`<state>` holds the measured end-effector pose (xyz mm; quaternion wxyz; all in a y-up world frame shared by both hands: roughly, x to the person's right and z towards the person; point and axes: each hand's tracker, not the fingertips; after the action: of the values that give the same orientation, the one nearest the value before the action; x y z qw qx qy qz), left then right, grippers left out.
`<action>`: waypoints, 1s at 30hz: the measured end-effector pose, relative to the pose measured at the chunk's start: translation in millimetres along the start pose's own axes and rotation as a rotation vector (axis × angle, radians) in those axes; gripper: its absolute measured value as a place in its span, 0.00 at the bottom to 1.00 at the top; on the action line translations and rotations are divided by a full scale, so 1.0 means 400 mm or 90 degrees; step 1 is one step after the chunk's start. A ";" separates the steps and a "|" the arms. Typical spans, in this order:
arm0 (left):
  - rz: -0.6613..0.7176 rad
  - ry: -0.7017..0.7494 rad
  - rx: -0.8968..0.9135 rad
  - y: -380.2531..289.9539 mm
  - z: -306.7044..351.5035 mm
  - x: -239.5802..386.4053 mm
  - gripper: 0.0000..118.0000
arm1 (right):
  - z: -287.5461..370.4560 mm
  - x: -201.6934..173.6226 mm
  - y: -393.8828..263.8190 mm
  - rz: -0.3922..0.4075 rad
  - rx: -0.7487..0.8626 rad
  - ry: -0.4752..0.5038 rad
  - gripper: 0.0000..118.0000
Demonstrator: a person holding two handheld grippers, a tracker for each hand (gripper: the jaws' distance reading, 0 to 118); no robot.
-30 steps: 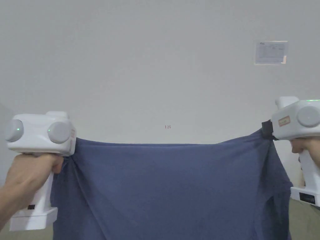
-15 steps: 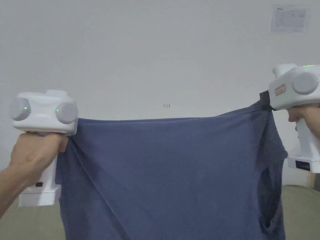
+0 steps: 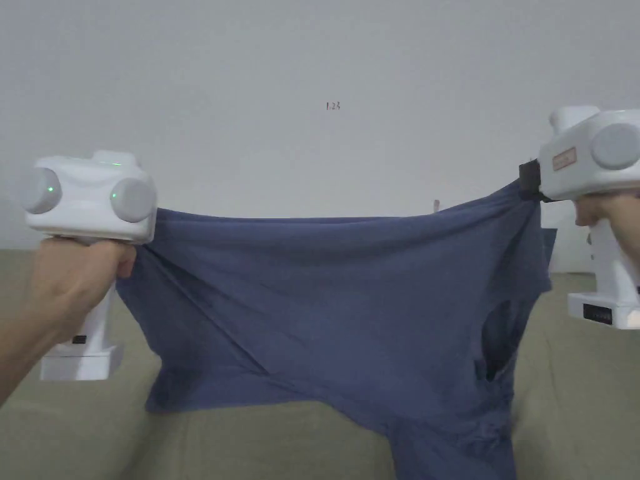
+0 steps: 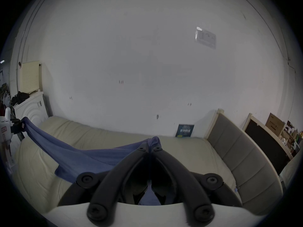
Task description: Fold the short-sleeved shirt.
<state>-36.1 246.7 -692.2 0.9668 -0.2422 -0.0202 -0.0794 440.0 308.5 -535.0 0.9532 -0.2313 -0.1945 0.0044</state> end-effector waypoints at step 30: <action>-0.041 -0.110 -0.217 -0.984 0.593 -0.284 0.01 | 0.682 0.088 -1.146 -0.114 -0.231 0.113 0.02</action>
<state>-212.4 32.6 -308.6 0.9032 -0.4080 -0.0974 -0.0917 333.3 22.5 -96.3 0.9059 -0.3804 -0.1270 -0.1360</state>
